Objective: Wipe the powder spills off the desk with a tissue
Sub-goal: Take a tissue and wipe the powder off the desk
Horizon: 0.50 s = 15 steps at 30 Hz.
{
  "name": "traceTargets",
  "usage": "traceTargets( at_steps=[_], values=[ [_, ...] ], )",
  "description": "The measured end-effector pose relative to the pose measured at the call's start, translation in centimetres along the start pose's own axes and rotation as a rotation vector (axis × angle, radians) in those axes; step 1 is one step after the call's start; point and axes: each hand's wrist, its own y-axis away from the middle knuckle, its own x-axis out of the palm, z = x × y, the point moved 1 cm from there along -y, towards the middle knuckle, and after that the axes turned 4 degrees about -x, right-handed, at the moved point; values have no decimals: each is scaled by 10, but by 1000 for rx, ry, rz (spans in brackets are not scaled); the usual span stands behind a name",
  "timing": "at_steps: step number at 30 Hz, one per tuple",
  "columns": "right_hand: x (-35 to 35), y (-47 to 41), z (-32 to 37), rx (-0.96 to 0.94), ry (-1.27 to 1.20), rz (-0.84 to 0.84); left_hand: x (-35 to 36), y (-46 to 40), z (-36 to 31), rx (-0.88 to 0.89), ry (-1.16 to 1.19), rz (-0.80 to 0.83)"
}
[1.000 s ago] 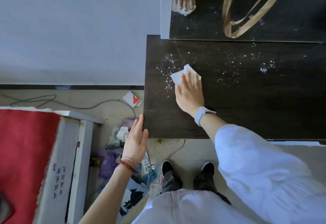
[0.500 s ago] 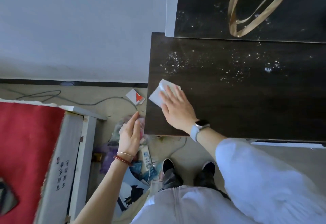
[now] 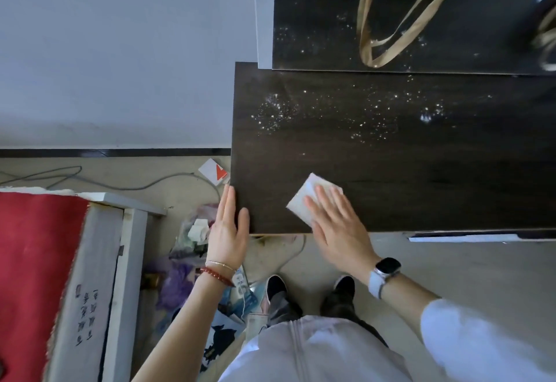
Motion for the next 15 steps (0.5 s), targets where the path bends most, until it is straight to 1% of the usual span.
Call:
traceTargets(
  at_steps=[2,3,5,6,8,10,13,15],
  values=[
    [-7,-16,-23,196,-27,-28,4,0,1,-81,16,15],
    [-11,-30,-30,254,-21,-42,3,0,1,-82,-11,21],
    [-15,-68,-32,309,-17,-51,1,3,4,-45,-44,27],
    [-15,-84,-25,304,-22,-56,-1,5,6,-21,-50,24],
    [-9,-104,0,214,-40,-66,-4,8,12,2,-31,6],
    [0,-99,37,36,-73,-50,-10,11,20,-46,58,-21],
    [10,-55,84,-279,-175,-4,-20,16,33,-145,134,-90],
    [12,-26,84,-378,-171,32,-26,16,40,-172,124,-82]
  ],
)
